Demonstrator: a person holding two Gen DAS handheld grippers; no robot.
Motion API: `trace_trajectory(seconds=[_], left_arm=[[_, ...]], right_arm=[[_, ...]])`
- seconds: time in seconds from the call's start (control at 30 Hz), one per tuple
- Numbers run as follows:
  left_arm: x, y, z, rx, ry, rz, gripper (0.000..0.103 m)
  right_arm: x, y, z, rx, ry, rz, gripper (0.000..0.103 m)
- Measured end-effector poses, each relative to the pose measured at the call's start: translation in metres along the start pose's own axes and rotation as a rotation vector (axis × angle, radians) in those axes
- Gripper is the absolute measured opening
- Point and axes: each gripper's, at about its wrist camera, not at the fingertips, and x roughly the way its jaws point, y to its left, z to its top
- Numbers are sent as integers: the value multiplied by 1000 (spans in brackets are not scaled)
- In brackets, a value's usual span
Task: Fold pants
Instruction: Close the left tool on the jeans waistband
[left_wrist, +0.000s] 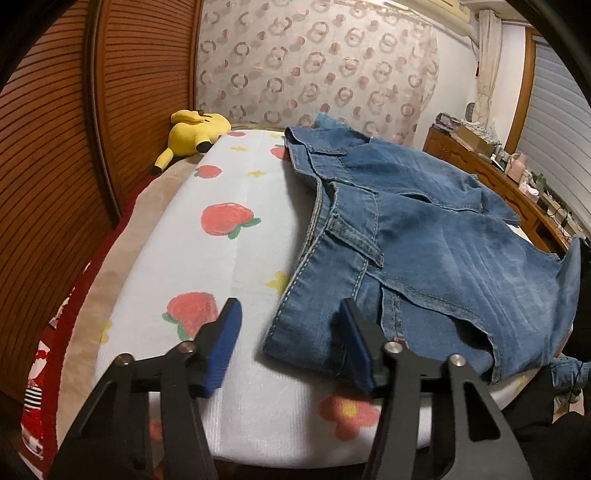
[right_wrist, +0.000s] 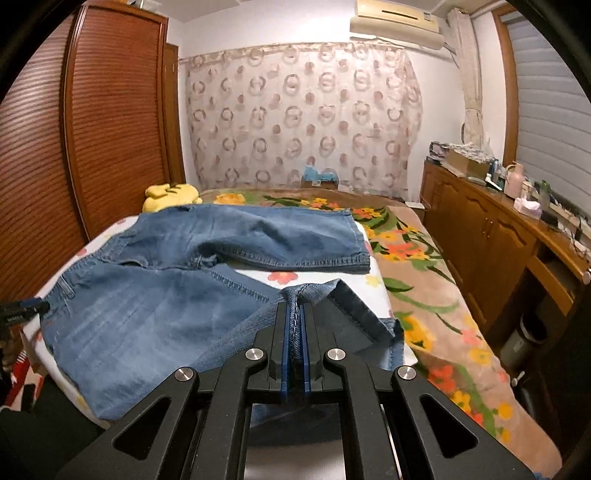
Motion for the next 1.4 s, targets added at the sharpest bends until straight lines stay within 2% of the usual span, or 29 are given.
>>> trace_trajectory(seconds=[0.23,0.33,0.43,0.5,0.57,0.63,0.77,1.13,1.4], left_arm=[[4,0,-2,7,22,0,52],[5,-2,-1,15,26,-17,43],[5,-4,-1,37,33,-28,27],[0,-8,1,66,40,-28,12],[-10,-11,5,82,45,-59,9],[-18,-15,7,123,43,-61,8],[-33,-20,12,137,33,-69,7],[-87,-34,43,188,-77,-89,6],[-77,-30,69,185,-109,-60,6]], right_arm=[[-5,0,-16,-4,54,-11,5],[-6,-3,-20,3,69,-13,5],[-6,-3,-20,10,78,-12,5],[-4,-5,-18,10,86,-13,5],[3,-6,5,6,97,-17,5],[0,-6,10,0,91,-16,5],[0,-7,18,10,69,-17,5],[-16,-10,42,-2,-27,-18,5],[-18,-4,68,-63,-116,-40,5]])
